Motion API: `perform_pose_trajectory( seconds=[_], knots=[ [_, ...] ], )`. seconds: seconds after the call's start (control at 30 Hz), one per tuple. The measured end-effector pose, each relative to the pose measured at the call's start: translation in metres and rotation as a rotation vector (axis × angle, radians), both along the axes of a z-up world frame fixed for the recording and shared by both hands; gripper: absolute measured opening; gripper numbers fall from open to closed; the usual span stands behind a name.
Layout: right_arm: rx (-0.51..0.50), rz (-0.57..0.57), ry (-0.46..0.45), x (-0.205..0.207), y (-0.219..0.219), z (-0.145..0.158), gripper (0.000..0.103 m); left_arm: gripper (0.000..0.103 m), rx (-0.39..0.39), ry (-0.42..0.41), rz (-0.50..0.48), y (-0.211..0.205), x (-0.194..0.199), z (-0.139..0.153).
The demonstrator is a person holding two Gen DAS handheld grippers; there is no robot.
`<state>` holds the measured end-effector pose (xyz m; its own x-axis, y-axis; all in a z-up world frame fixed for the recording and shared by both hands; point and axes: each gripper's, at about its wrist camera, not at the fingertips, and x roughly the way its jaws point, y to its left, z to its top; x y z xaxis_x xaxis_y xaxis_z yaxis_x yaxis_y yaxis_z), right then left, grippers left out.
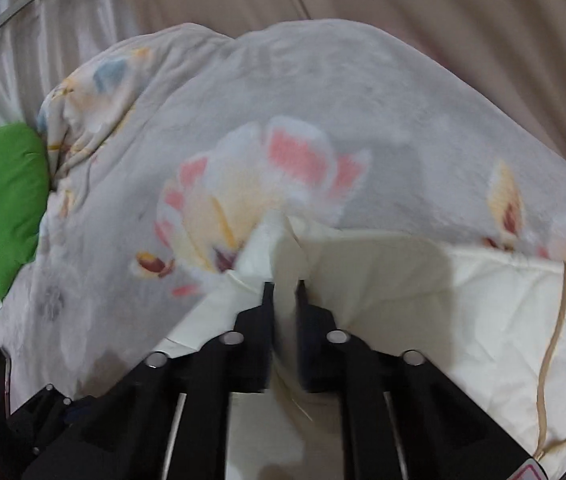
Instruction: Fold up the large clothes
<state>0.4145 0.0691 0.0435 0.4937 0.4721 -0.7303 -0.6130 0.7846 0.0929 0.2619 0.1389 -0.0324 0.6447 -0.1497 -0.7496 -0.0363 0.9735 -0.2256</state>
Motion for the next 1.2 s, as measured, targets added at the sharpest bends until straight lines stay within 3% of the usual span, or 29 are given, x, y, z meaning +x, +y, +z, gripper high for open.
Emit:
perform_pose_trajectory(
  seconds=[0.1, 0.2, 0.23, 0.37, 0.53, 0.67, 0.77, 0.87, 1.0, 1.1, 1.2],
  knots=[
    [0.047, -0.033, -0.037, 0.008, 0.001, 0.006, 0.002, 0.086, 0.0, 0.005, 0.006, 0.001, 0.0, -0.002],
    [-0.111, -0.116, 0.028, 0.035, 0.008, -0.038, 0.001, 0.086, 0.02, 0.002, 0.004, -0.002, -0.002, -0.003],
    [-0.101, -0.123, 0.016, 0.034, 0.006, -0.042, 0.0, 0.086, 0.025, 0.004, 0.004, -0.002, -0.002, -0.003],
    [-0.055, -0.228, -0.047, 0.012, -0.018, -0.007, 0.004, 0.087, 0.039, 0.007, 0.001, -0.003, -0.002, -0.005],
    [0.032, -0.329, -0.147, -0.068, -0.125, 0.042, 0.01, 0.087, 0.028, 0.003, -0.001, -0.002, -0.003, -0.003],
    [0.014, -0.466, -0.149, -0.14, -0.235, 0.037, 0.035, 0.085, 0.022, -0.022, -0.037, -0.005, -0.012, 0.013],
    [-0.048, -0.623, -0.164, -0.182, -0.308, 0.026, 0.037, 0.086, 0.021, -0.076, -0.094, -0.02, -0.025, 0.042],
    [0.005, -0.764, -0.095, -0.205, -0.383, 0.016, 0.038, 0.089, 0.022, -0.117, -0.205, -0.058, -0.038, 0.072],
    [0.126, -0.836, -0.037, -0.197, -0.433, 0.007, 0.039, 0.089, 0.039, -0.129, -0.42, -0.143, -0.052, 0.09],
    [0.186, -0.844, 0.012, -0.171, -0.445, -0.005, 0.044, 0.089, 0.089, -0.141, -0.504, -0.198, -0.057, 0.084],
    [0.234, -0.864, 0.063, -0.139, -0.458, -0.02, 0.046, 0.088, 0.135, -0.096, -0.551, -0.24, -0.052, 0.061]
  ],
)
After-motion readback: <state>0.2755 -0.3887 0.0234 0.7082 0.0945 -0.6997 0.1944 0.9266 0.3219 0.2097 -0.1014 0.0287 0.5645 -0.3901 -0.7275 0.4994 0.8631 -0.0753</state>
